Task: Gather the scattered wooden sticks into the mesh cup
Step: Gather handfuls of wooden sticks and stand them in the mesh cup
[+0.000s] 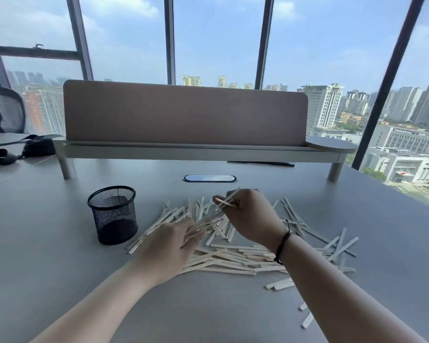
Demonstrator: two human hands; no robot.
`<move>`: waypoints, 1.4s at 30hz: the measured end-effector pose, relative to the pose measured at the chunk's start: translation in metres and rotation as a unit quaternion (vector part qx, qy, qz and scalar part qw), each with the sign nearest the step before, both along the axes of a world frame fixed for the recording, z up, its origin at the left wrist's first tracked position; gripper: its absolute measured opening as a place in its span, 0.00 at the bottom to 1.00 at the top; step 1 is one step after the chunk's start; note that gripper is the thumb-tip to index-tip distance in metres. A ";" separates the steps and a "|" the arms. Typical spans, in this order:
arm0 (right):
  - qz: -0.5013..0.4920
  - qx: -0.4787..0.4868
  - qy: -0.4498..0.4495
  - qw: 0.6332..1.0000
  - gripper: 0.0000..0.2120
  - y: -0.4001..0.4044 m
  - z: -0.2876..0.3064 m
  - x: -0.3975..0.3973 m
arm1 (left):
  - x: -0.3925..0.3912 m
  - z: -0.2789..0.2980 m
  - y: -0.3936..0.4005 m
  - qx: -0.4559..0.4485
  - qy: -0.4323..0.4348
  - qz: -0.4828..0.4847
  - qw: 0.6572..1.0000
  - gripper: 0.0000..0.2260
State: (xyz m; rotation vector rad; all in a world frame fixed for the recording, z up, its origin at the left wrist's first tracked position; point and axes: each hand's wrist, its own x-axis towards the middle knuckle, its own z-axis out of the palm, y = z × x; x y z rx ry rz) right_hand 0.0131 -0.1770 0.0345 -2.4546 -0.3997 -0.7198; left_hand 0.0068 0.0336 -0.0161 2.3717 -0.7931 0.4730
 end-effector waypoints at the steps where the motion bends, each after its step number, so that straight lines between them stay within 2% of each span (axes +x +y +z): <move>1: 0.001 -0.005 0.011 1.000 0.25 0.007 0.003 0.000 | 0.001 -0.003 -0.001 -0.012 0.006 0.004 1.000 0.14; 6: 0.013 0.018 0.037 0.999 0.24 0.037 0.017 -0.001 | 0.003 -0.005 -0.004 -0.096 0.044 0.023 0.994 0.18; 12: 0.040 0.204 0.016 0.978 0.21 0.047 0.044 -0.001 | 0.000 0.006 -0.006 -0.177 0.051 0.026 0.982 0.22; 17: 0.041 0.434 0.033 0.899 0.19 0.030 0.062 0.002 | 0.002 0.007 -0.005 -0.233 0.063 0.047 0.969 0.24; 19: 0.038 0.492 0.040 0.869 0.18 0.023 0.064 0.005 | 0.004 0.007 -0.005 -0.268 0.083 0.065 0.958 0.25; 21: 0.026 0.523 0.045 0.851 0.19 0.017 0.063 0.006 | 0.007 0.007 -0.005 -0.332 0.135 0.069 0.931 0.27; 23: 0.009 0.535 0.048 0.843 0.19 0.010 0.060 0.007 | 0.009 0.007 -0.004 -0.401 0.194 0.047 0.894 0.29; 25: -0.006 0.536 0.050 0.843 0.19 0.005 0.054 0.009 | 0.010 0.006 -0.005 -0.421 0.221 0.029 0.879 0.28; 30: -0.001 0.517 0.033 0.856 0.19 0.003 0.040 0.009 | 0.009 0.003 -0.008 -0.421 0.244 0.000 0.873 0.26; 34: 0.027 0.483 0.016 0.875 0.20 0.010 0.042 0.004 | 0.010 -0.002 -0.008 -0.414 0.235 0.001 0.879 0.28; 38: 0.066 0.401 -0.034 0.913 0.27 0.029 0.044 -0.006 | 0.009 -0.003 -0.009 -0.413 0.217 0.012 0.885 0.24; 42: 0.099 0.328 -0.051 0.938 0.27 0.046 0.038 -0.018 | 0.008 -0.001 -0.009 -0.408 0.189 0.013 0.893 0.27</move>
